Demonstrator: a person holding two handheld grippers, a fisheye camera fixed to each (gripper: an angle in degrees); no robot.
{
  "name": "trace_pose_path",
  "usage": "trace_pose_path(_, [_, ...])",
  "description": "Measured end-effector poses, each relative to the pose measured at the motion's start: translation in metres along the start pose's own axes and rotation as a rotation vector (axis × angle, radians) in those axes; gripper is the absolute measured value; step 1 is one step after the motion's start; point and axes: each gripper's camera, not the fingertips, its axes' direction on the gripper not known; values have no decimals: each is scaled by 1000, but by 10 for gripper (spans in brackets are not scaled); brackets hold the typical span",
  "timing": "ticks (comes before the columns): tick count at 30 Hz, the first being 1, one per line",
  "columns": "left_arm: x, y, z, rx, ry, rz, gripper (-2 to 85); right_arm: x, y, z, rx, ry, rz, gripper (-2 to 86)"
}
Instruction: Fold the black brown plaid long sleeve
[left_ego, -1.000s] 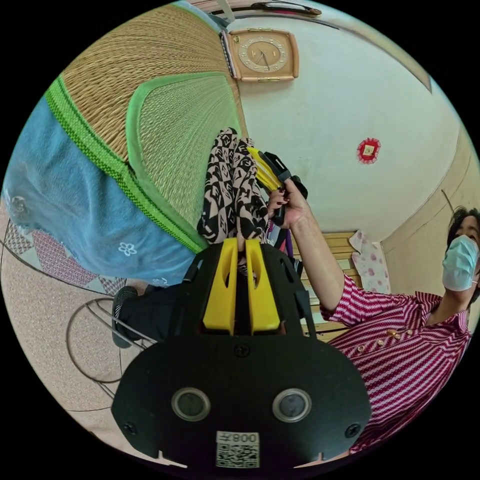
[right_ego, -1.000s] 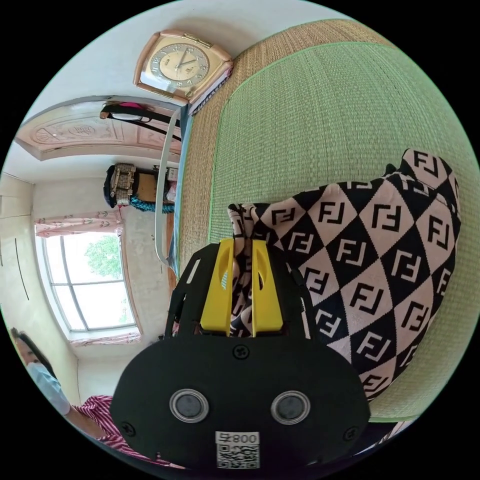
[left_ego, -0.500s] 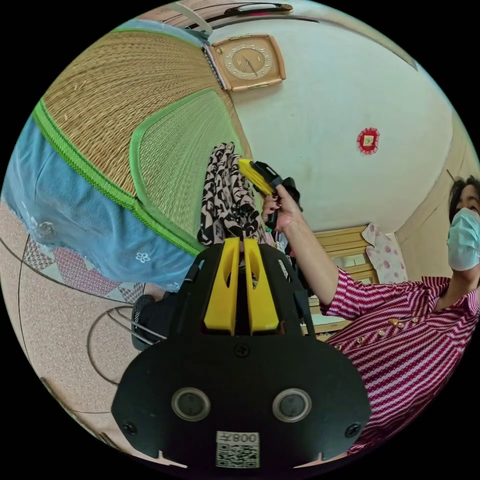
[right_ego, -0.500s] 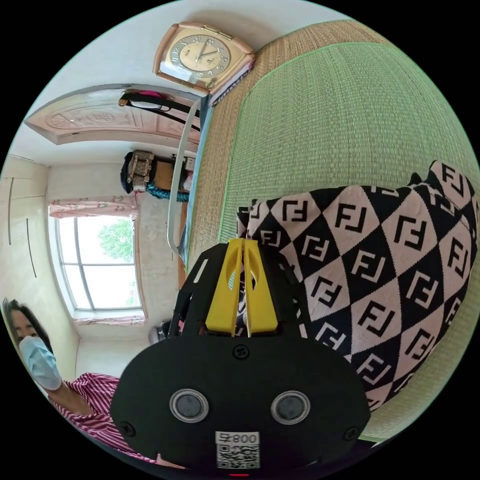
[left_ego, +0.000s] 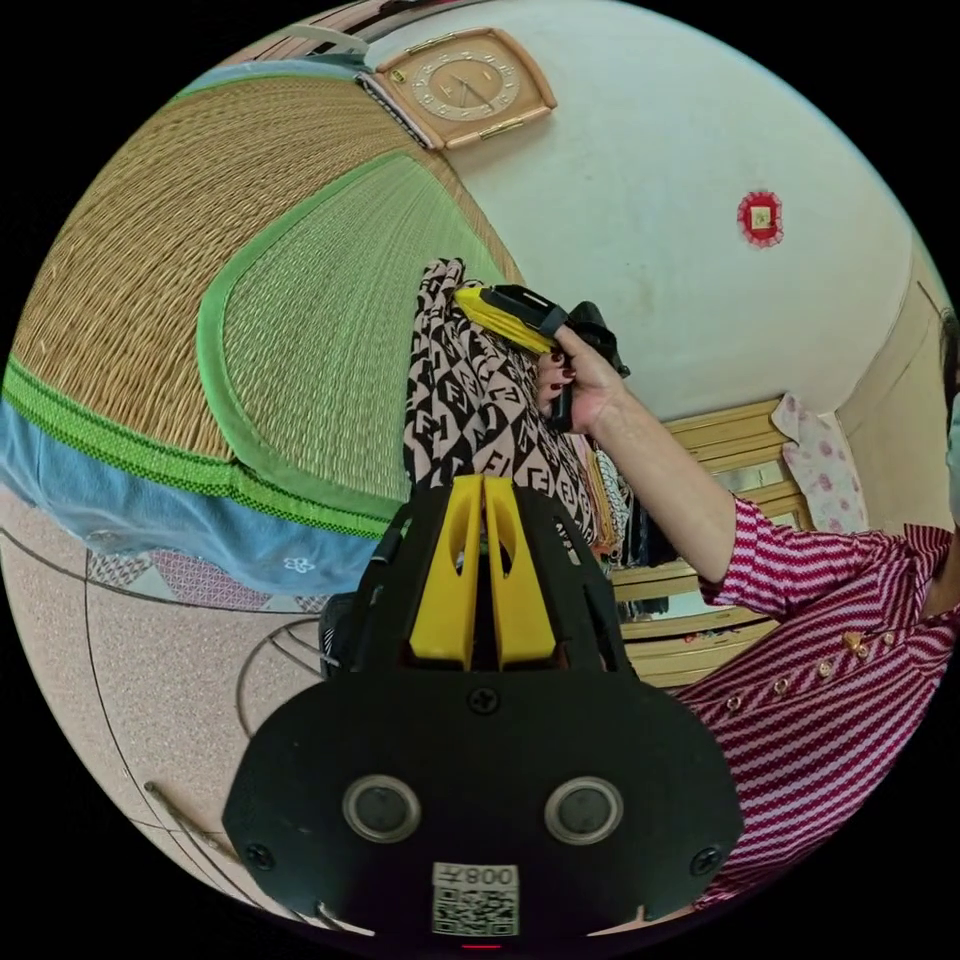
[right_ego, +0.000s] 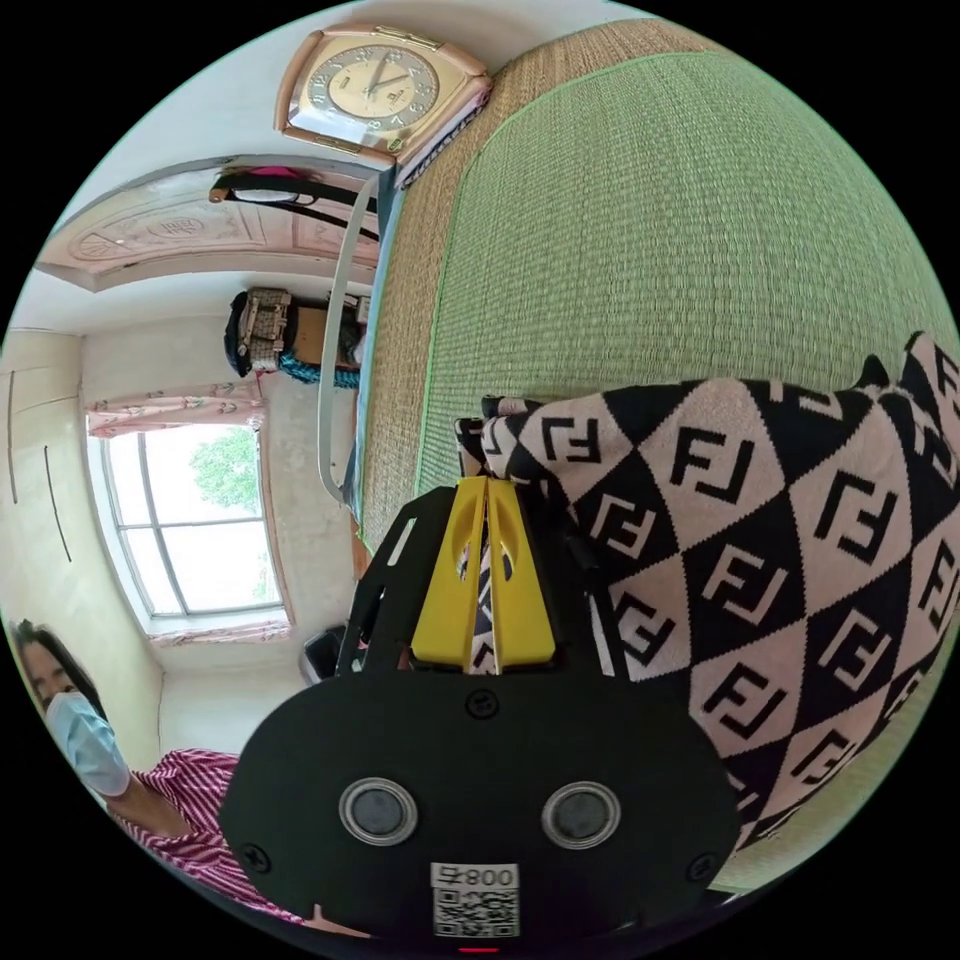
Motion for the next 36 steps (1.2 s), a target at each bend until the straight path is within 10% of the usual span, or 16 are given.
trace_pose_path(36, [56,73,70,-44,-145,101,1,-48,164,-7,-132,63,-154,0])
